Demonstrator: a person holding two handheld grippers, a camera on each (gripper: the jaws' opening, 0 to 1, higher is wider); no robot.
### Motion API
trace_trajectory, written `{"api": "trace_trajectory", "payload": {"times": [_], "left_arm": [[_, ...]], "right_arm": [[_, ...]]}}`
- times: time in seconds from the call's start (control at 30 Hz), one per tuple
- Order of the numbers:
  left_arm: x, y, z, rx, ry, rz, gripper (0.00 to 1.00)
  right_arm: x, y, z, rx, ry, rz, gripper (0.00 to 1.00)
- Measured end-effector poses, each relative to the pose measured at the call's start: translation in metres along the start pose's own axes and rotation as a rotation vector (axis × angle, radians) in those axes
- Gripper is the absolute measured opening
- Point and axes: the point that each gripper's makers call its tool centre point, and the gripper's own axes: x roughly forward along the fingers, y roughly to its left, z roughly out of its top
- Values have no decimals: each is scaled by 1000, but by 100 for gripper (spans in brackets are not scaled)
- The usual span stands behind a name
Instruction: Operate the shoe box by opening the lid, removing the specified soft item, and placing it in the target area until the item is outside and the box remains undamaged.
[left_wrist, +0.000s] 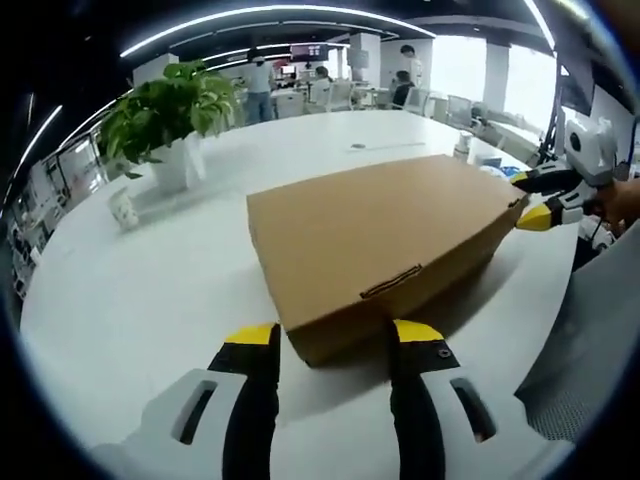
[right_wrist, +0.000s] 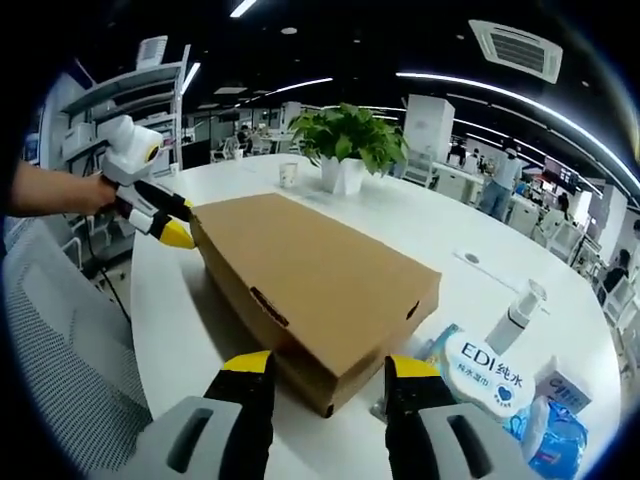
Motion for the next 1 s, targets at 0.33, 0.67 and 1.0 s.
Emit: {"api": "trace_trajectory", "payload": {"times": [0.33, 0.67, 1.0], "left_arm": [[3, 0, -3, -16, 3, 0, 44], [9, 1, -11, -37, 30, 0, 43], [14, 3, -9, -54, 42, -4, 43]], "right_arm": [[5, 2, -2, 15, -5, -10, 40], [12, 3, -11, 30, 23, -16, 39], [14, 1, -11, 11, 29, -18, 38]]}}
